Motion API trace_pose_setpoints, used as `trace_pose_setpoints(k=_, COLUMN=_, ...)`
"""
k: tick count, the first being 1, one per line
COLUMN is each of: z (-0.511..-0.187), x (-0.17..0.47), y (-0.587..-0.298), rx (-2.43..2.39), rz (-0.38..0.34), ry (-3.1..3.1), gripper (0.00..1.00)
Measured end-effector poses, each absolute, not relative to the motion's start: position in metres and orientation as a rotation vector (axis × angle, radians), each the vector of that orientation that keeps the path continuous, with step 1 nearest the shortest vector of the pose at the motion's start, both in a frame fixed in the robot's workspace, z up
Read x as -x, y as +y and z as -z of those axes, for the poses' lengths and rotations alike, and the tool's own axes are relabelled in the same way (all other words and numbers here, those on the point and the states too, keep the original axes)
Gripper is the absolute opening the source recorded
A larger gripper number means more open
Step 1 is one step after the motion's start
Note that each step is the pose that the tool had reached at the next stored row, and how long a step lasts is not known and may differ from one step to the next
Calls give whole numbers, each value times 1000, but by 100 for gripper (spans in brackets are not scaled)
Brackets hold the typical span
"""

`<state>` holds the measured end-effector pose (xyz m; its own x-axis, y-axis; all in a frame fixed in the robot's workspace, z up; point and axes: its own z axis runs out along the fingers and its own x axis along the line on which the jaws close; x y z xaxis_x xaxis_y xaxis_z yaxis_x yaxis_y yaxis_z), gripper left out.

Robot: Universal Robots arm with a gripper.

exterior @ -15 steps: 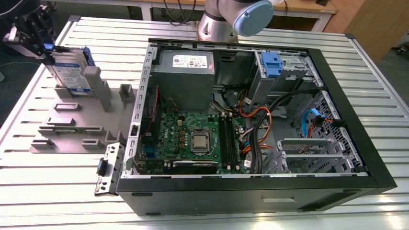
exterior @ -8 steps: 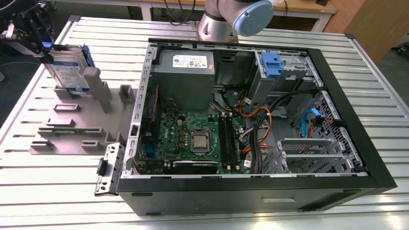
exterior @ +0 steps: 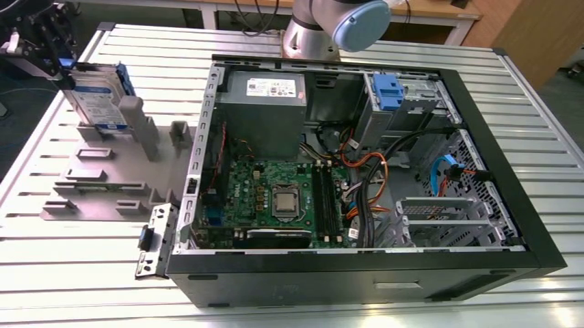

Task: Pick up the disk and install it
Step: 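Pick up the disk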

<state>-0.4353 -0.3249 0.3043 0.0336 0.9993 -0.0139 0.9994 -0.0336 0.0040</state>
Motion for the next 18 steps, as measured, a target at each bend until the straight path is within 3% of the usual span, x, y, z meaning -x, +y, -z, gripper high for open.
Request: trace_pose_setpoints(k=18, z=-309, x=435, y=-325, rx=-2256, rz=-3, ry=2181, gripper=36)
